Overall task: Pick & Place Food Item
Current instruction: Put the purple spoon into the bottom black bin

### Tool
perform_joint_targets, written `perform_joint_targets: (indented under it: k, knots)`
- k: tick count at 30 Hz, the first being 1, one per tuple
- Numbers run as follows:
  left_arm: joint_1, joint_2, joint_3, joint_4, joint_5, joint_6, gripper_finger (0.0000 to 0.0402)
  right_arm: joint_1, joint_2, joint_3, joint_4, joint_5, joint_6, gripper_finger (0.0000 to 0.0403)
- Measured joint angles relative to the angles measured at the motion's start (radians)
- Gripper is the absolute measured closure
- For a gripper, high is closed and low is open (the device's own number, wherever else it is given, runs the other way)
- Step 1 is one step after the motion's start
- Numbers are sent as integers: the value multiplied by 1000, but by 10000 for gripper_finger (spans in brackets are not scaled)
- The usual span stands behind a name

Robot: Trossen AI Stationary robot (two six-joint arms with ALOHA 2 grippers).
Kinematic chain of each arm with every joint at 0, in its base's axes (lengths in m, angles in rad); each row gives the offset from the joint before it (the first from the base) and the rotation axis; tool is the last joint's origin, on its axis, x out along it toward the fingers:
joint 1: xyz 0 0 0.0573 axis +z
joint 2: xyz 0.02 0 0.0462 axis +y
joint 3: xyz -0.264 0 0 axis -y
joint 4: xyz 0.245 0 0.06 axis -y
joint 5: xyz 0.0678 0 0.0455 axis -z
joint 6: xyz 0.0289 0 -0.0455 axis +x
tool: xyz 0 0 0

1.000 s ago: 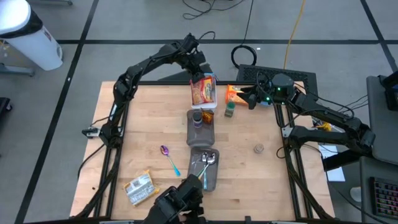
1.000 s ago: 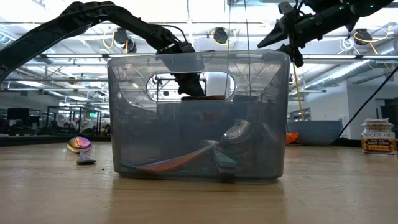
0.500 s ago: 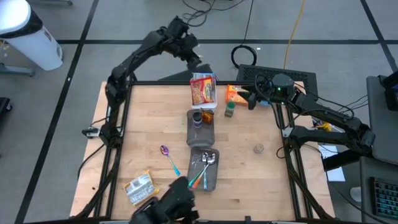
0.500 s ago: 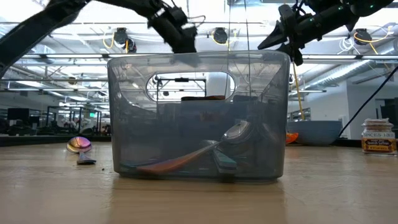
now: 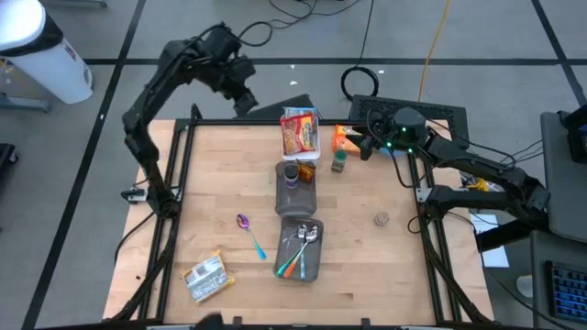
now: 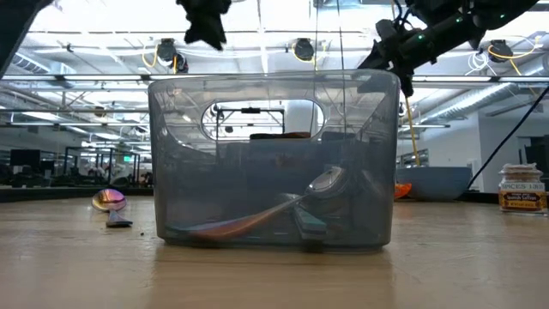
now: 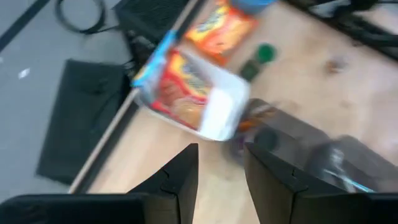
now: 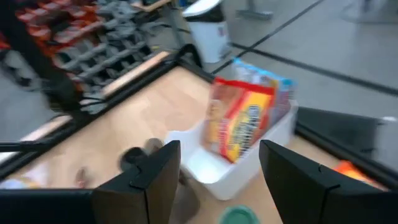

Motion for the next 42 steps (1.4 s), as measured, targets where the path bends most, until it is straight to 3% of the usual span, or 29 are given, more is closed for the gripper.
perform_joint_targets:
  k: [4, 9, 12, 16, 21, 24, 32, 37, 42]
  knots:
    - [-37, -74, 0, -4, 111, 2, 270, 4, 48, 0, 89, -101, 49, 190]
    - [-88, -199, -106, 63, 100, -6, 270, 34, 102, 0, 165, -115, 143, 190]
    - [-99, -329, -297, 173, 101, -38, 270, 60, 127, 0, 188, -115, 185, 190]
    - [-100, -542, -660, 406, 104, -142, 270, 104, 155, 0, 223, -115, 231, 190]
    - [-116, -808, -1071, 667, 112, -346, 270, 156, 199, 0, 306, -111, 296, 190]
    - [-152, -939, -1260, 742, 113, -497, 270, 179, 235, 0, 378, -104, 331, 190]
    - [-291, -1159, -1609, 776, 113, -754, 270, 221, 346, 0, 544, -81, 464, 190]
    - [-352, -1184, -1792, 824, 107, -853, 270, 266, 417, 1, 610, -82, 522, 190]
    - [-395, -1177, -1958, 972, 152, -1040, 270, 332, 469, 1, 685, -82, 531, 190]
